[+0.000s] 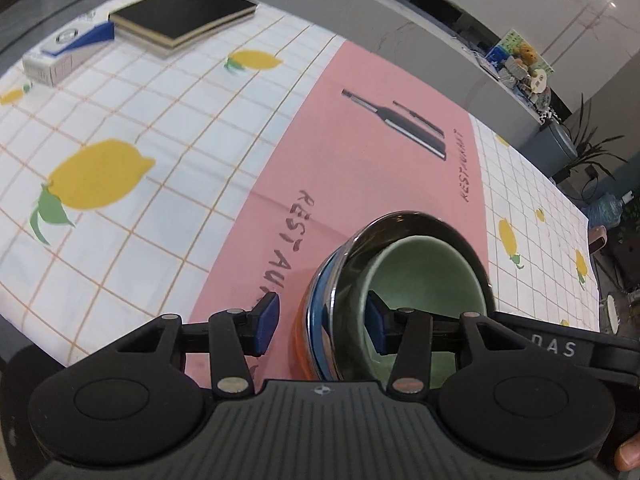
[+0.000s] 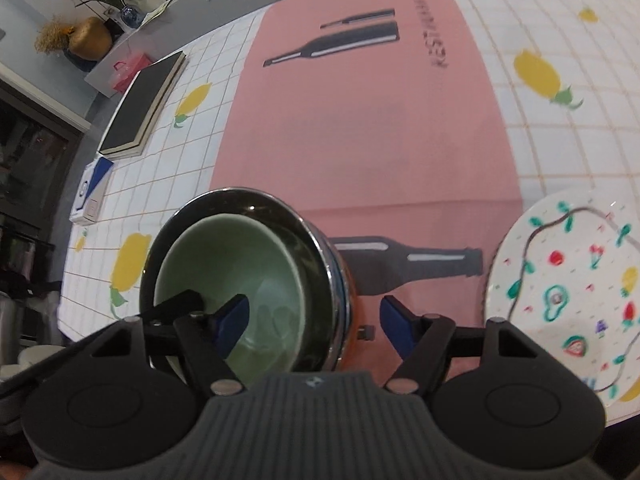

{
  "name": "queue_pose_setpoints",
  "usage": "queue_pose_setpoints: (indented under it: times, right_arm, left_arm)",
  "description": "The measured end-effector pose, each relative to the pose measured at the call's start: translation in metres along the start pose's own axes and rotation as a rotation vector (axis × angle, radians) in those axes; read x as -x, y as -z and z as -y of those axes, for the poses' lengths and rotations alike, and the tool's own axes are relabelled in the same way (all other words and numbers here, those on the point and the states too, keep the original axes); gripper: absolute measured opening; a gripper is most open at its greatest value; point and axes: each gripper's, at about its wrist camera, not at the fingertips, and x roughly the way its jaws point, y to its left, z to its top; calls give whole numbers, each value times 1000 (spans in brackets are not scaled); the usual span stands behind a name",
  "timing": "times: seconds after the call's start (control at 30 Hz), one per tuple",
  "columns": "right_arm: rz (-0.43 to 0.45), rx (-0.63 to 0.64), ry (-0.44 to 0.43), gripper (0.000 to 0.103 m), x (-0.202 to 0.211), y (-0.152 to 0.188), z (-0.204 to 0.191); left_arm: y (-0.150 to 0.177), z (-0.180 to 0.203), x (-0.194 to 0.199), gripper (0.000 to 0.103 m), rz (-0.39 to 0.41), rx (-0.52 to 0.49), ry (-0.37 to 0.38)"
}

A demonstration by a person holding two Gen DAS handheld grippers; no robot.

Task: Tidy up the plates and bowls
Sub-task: 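Move both grippers to the blue pot rim and close them, then lift the blue pot with both grippers and lower it onto the white plate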

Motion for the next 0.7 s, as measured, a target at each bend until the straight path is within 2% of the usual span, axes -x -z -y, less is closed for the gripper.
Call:
queue_pose_setpoints:
  times: [0.1,0.23,0.47,0.7]
  right_arm:
    - [-17,-27,-22,64,-7,-1,1]
    - [-13,-54,-37,62,-11,-2,6]
    - [-41,-149,-90,55,-20,-5,23]
    - [-40,-171,-104,52,-19,-4,26]
  left_arm:
    - [0,-4,-9,54,-25,26,12]
    - [0,-7,-19,53,-57,65,46]
    - [0,-12,-24,54,-44,135,93]
    - [1,-8,-25,55,-38,127,76]
